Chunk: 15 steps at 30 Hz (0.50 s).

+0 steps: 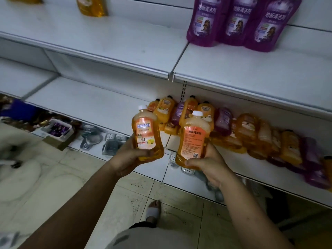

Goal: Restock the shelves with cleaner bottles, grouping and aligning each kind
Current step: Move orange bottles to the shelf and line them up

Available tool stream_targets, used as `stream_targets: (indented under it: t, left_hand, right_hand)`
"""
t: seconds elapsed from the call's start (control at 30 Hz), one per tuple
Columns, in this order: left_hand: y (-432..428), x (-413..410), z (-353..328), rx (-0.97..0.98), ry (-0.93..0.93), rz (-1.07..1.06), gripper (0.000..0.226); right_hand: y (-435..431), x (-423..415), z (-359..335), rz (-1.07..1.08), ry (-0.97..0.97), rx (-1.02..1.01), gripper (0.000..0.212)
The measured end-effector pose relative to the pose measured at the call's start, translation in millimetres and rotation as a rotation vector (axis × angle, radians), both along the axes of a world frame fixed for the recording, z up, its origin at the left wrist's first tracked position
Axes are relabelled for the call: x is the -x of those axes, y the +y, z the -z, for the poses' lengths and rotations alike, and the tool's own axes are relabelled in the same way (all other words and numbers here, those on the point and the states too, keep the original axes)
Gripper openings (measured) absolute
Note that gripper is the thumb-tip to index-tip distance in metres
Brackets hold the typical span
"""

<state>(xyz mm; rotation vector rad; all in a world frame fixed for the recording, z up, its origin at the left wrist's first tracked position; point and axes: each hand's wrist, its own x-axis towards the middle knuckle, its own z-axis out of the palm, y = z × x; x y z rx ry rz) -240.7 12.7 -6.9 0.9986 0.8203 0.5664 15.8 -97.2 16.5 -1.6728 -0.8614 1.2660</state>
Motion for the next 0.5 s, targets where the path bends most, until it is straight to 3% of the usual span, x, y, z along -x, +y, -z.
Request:
stream_targets:
  t: [0.17,0.27,0.5]
  left_hand:
    - [-55.7,33.5,-44.7,-0.154,0.064,-0.205,0.097]
    - [-77.6,54.6,-67.6,-0.231,0.110,-0.266,0.105]
    - [-97.6,90.0,-111.9,-0.403,0.166,-0.373,0.082]
  right_hand:
    - [-26.1,30.5,-25.5,-0.075,-0.049,-0.124,0.069]
    - [-35.4,50.9,-42.8,-0.073,-0.046,-0.195,0.078]
    - [-40.7,97.8,-86.7,0.003,-0.067,-0.387,0.095]
